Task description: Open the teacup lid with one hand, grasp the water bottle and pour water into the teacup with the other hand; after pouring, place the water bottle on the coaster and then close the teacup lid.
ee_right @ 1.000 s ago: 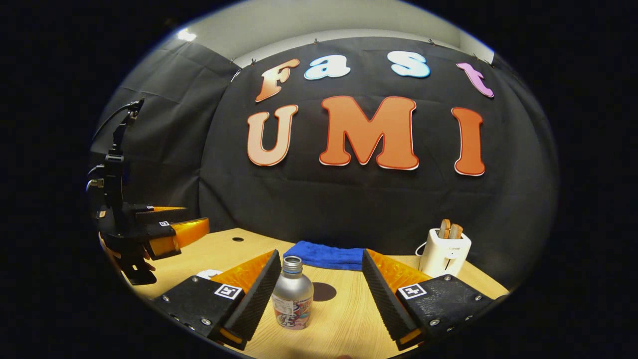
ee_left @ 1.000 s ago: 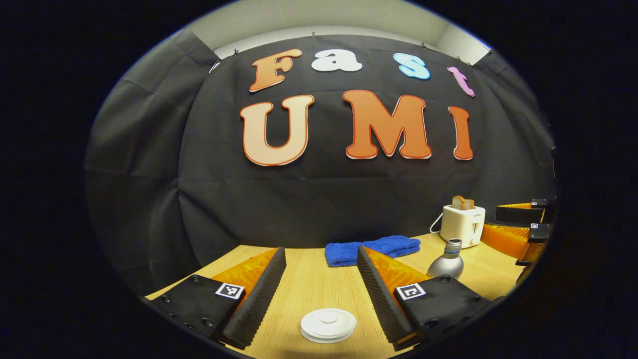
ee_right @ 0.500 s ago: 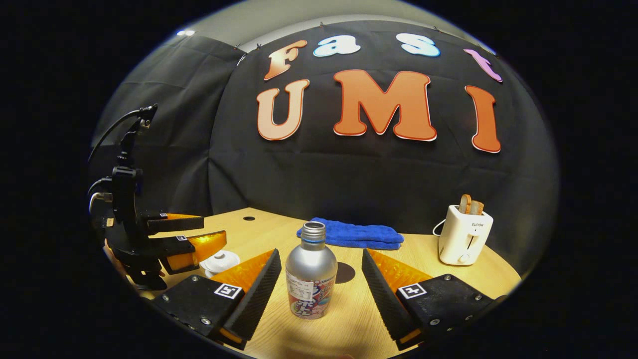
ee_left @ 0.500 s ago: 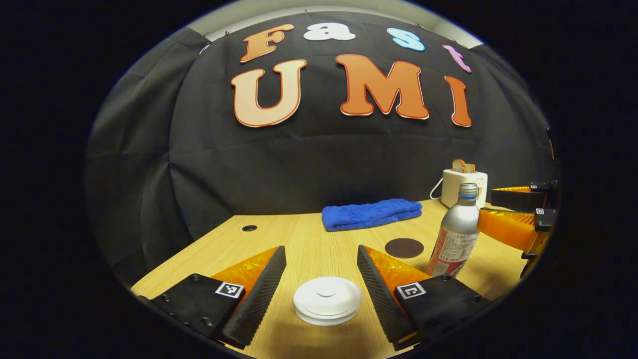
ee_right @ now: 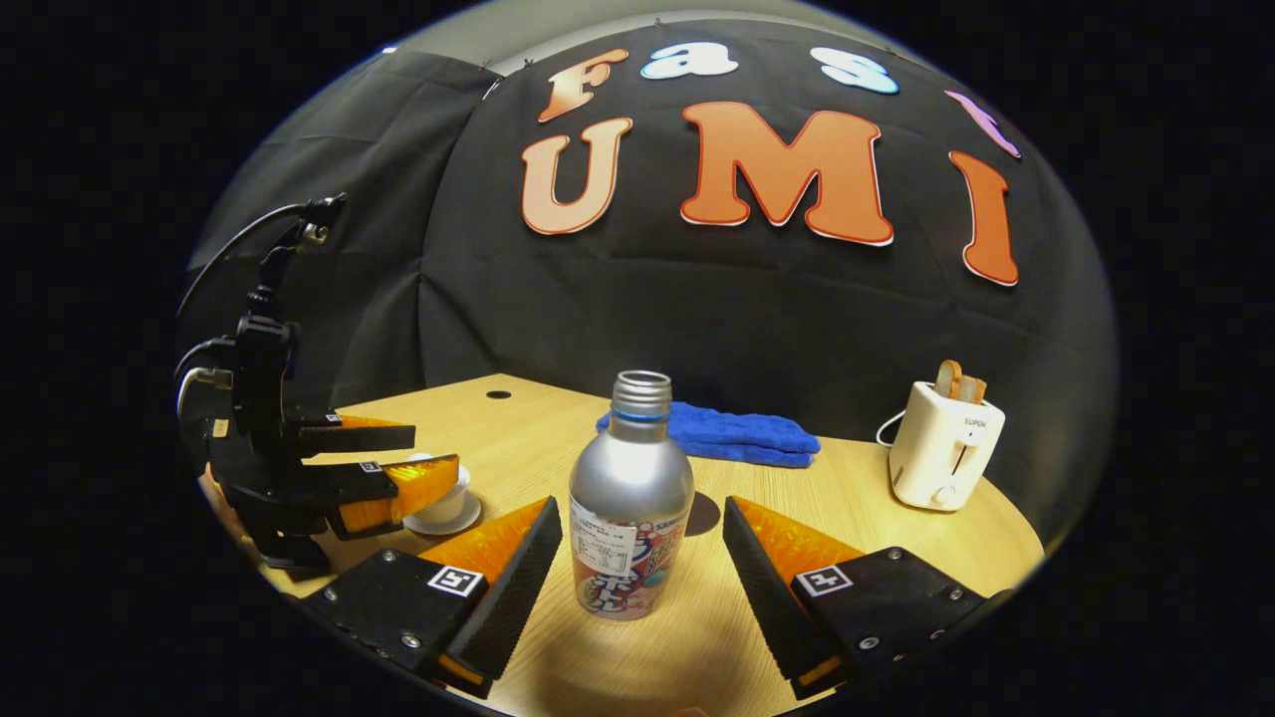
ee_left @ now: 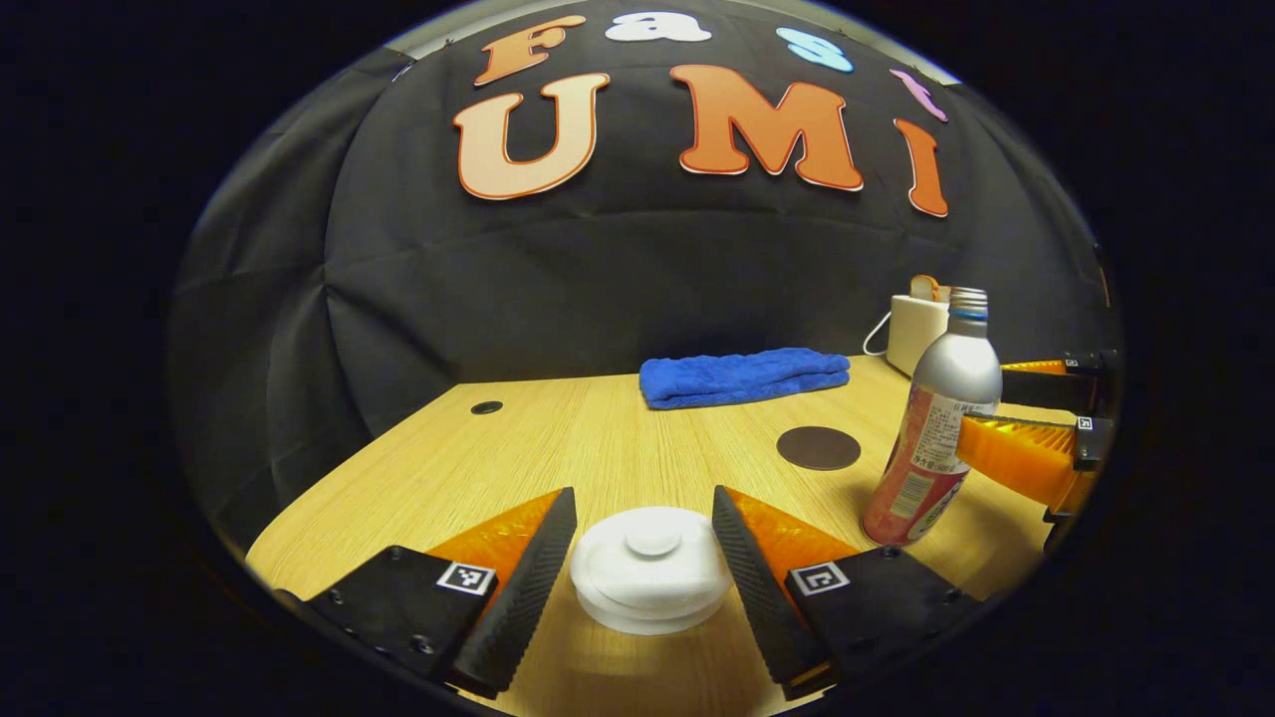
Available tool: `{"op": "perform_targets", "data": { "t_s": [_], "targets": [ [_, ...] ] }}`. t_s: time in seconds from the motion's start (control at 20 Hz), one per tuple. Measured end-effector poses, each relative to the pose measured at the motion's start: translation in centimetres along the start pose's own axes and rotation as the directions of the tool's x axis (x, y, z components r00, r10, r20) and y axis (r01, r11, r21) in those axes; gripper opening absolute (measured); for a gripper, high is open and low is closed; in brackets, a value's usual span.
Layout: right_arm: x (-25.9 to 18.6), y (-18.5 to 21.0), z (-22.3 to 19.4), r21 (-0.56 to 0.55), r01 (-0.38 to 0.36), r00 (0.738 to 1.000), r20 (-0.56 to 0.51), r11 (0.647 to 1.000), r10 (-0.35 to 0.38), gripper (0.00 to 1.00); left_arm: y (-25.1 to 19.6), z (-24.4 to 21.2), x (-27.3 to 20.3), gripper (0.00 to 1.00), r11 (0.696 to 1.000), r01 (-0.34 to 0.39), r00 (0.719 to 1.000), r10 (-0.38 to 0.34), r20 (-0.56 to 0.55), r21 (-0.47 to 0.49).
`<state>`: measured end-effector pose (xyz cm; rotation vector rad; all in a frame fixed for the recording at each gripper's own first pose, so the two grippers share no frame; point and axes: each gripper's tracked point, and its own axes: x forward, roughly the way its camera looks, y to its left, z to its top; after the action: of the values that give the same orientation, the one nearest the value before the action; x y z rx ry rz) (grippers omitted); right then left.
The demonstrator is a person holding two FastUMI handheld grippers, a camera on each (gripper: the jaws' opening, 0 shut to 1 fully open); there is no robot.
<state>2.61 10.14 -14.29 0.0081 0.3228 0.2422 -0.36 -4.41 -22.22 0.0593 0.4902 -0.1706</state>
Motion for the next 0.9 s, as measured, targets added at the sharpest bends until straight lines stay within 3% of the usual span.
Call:
{"op": "perform_targets", "data": {
  "t_s": [0.05,0.1,0.15,0.3,0.35,0.75,0.9],
  "targets": [
    [0.2,0.1,-0.2,0.006,-0.004,1.0,-0.007,1.0,0.004,0.98,-0.1,-0.1,0.1,0.84,1.0,0.002,1.0,-0.002,-0.007,0.002],
    [0.4,0.3,-0.5,0.012,-0.009,1.0,-0.013,1.0,0.01,0.98,-0.1,-0.2,0.2,0.85,1.0,0.001,1.0,-0.001,-0.015,0.008],
    [0.5,0.3,-0.7,0.016,-0.012,1.0,-0.019,1.0,0.012,0.98,-0.1,-0.5,0.2,0.77,1.0,-0.004,1.0,0.005,-0.024,0.016],
    [0.8,0.2,-1.1,0.026,-0.014,0.999,-0.031,1.0,0.014,0.98,-0.1,0.1,0.2,0.76,0.999,-0.012,1.0,0.012,-0.017,0.031],
    [0.9,0.2,-1.2,0.028,-0.014,0.999,-0.036,1.0,0.015,0.98,0.0,-0.1,0.3,0.66,0.999,-0.01,1.0,0.011,-0.019,0.034],
    [1.2,0.0,-2.0,0.025,-0.012,0.998,-0.058,1.0,0.014,0.98,-0.1,0.6,0.4,0.31,0.999,-0.011,1.0,0.011,-0.012,0.041],
    [1.5,0.2,-2.4,0.029,-0.016,0.997,-0.074,0.999,0.018,0.98,0.2,1.2,0.1,0.31,1.0,-0.017,1.0,0.016,0.02,0.025]
  ]
}}
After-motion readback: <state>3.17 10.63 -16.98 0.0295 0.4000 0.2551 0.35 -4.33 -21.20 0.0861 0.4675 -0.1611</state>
